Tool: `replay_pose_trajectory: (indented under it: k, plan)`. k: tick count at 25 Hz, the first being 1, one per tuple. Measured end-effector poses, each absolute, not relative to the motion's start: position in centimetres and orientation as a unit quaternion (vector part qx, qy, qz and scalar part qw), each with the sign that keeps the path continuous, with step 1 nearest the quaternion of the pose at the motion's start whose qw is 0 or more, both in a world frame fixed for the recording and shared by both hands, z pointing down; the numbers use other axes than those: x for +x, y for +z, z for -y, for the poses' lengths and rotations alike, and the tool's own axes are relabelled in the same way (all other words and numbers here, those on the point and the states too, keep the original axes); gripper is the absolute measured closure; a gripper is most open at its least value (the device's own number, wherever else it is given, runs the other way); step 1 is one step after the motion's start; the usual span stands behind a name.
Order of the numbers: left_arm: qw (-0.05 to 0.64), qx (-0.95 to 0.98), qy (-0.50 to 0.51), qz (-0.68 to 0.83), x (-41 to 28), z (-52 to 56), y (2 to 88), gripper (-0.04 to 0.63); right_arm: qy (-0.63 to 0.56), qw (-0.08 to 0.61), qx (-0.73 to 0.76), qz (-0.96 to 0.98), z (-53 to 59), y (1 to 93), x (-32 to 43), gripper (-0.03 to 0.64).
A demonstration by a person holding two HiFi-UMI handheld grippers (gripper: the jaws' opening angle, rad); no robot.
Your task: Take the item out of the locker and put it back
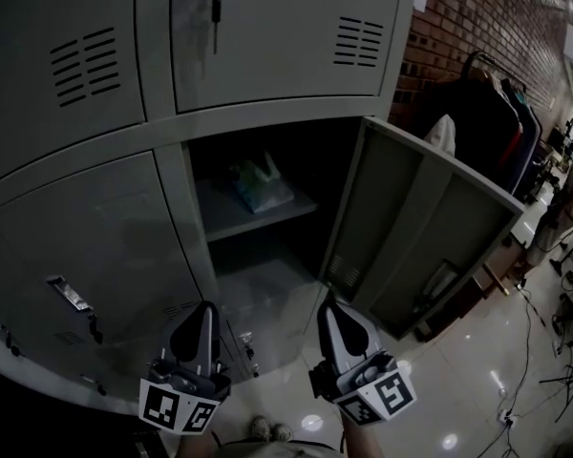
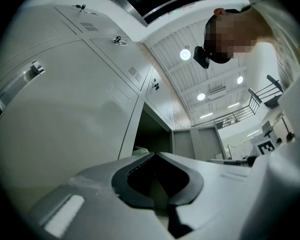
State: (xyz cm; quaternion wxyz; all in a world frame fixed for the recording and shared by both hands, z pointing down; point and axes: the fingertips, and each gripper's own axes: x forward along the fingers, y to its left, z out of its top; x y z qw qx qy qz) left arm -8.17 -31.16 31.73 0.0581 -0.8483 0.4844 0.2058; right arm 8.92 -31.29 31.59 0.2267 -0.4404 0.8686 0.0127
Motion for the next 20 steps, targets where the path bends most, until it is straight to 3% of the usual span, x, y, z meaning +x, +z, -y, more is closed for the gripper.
replay_pose_trajectory:
  k: [10, 20]
  plan:
    - [0.038, -0.861, 0.182, -0.473, -7.2, 27.1, 34.5, 0.592, -0.005, 0.240, -0.448, -0.861, 27.0, 33.5, 11.6, 0.609]
    - [0.016, -0.858, 0.212, -0.468, -10.7, 11.6, 37.3, 0.592, -0.012, 0.226, -0.433, -0.873, 11.9, 35.8, 6.7, 0.609]
